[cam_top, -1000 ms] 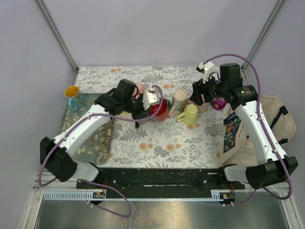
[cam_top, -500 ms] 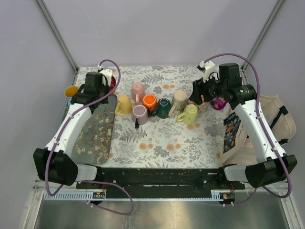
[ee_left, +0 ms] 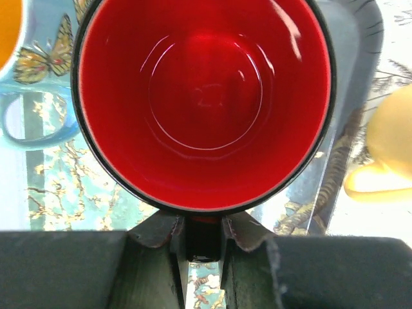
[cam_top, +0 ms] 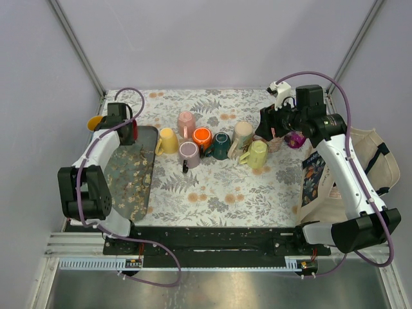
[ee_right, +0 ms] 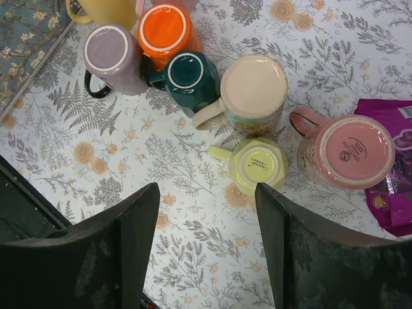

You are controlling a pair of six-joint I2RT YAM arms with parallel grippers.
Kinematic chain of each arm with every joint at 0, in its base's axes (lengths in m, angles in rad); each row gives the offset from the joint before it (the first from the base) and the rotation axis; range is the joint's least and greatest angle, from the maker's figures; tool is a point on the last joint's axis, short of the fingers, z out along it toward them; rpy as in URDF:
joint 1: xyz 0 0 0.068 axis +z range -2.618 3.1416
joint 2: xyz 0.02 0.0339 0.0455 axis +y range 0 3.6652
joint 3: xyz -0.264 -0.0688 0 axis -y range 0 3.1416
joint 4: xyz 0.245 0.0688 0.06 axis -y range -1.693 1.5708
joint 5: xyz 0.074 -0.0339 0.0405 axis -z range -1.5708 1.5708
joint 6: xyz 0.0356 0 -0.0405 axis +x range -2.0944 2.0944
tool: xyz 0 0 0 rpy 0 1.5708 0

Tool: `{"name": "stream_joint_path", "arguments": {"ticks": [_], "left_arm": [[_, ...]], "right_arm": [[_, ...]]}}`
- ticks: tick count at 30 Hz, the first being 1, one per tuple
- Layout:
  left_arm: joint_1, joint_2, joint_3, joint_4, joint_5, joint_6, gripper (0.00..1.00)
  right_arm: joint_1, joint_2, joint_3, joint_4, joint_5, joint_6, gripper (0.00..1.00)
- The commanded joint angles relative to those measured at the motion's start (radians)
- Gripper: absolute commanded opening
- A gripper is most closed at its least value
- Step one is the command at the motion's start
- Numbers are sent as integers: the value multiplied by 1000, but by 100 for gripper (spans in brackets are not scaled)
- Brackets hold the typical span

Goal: Turn the mug right side up
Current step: Move the cup to the tray.

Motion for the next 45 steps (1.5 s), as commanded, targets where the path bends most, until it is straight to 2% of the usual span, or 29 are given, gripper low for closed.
{"name": "stream_joint_path", "arguments": {"ticks": [1,10,12,18,24,30,37,40,43,45], "left_arm": [[46,57,82,93,44,-64,0],[98,189,142,98,133,-42,0],[101,208,143,98,156,2,0],[101,243,148,99,87,-15,0],[108,268,143,97,79,-28,1],[112,278,131,114,30,-24,8],[127,284,140,108,64,2,9],[135,292,146,102,66,7,13],[136,291,143,107,82,7,23],[135,289,143,104,76,7,24]], "right_arm": [[-5,-28,3,28,15,12,70],[-5,-42,-22,26,21,-4,71],[-5,-56,-43,25,27,-8,71],[-5,-92,-82,5,34,-22,71],[-11,-96,-96,3,29,-25,71],[-11,-112,-106,-21,31,-33,71],[-11,-122,-129,-15,15,-27,71],[-12,-120,-132,-15,15,-27,71],[-12,-119,-135,-14,15,-27,71],[-11,-117,-139,-9,15,-27,71]]}}
